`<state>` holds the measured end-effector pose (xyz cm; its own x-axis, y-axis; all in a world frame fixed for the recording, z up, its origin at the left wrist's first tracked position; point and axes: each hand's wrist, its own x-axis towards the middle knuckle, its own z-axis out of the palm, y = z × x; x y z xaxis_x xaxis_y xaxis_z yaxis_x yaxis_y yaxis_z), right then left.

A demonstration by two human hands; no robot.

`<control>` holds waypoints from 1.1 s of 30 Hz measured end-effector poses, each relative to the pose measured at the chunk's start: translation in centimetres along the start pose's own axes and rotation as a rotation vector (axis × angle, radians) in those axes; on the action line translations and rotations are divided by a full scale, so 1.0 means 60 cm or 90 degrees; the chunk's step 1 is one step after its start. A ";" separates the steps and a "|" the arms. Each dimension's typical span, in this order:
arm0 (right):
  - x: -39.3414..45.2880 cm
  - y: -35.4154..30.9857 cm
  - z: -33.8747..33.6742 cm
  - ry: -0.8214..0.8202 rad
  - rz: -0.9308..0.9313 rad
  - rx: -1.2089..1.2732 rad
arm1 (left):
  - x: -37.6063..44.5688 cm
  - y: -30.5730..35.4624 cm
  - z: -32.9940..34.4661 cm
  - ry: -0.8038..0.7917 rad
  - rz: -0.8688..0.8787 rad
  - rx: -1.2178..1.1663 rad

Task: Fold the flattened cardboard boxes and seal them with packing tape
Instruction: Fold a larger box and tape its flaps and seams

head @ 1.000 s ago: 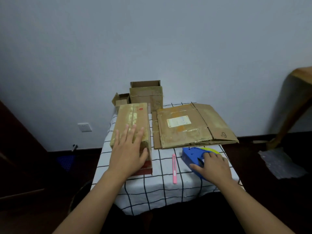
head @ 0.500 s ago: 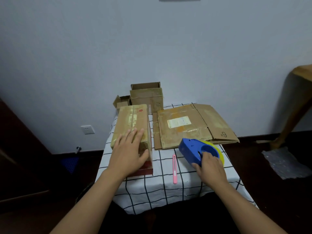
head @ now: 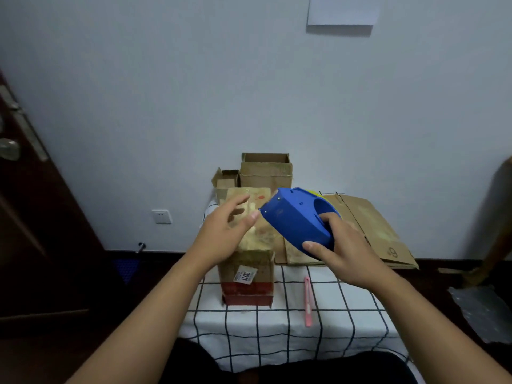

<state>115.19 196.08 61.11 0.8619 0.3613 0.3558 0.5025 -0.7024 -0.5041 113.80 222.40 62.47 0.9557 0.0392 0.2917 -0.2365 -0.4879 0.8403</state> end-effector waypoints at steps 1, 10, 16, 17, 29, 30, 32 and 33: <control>0.009 -0.011 -0.001 -0.014 -0.018 -0.006 | 0.002 0.007 -0.012 -0.014 -0.003 -0.031; 0.063 -0.080 0.015 -0.083 -0.112 -0.016 | 0.001 0.012 -0.082 -0.033 0.012 -0.214; 0.080 -0.090 0.028 -0.096 -0.139 0.001 | 0.002 -0.005 -0.105 -0.019 -0.015 -0.213; 0.082 -0.090 0.029 -0.100 -0.141 0.010 | 0.002 -0.005 -0.108 -0.018 -0.015 -0.213; 0.095 -0.088 0.013 -0.154 -0.136 0.100 | 0.015 -0.005 -0.121 -0.114 -0.062 -0.249; 0.096 -0.088 0.012 -0.157 -0.131 0.108 | 0.016 -0.005 -0.122 -0.112 -0.061 -0.239; 0.098 -0.087 0.009 -0.164 -0.124 0.121 | 0.016 -0.004 -0.124 -0.114 -0.059 -0.223; 0.098 -0.087 0.007 -0.168 -0.123 0.123 | 0.015 -0.004 -0.125 -0.116 -0.058 -0.219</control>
<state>117.68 202.15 65.50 0.7253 0.6388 0.2567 0.6392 -0.4863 -0.5958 113.43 229.07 65.96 0.9837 -0.1020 0.1484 -0.1641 -0.1682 0.9720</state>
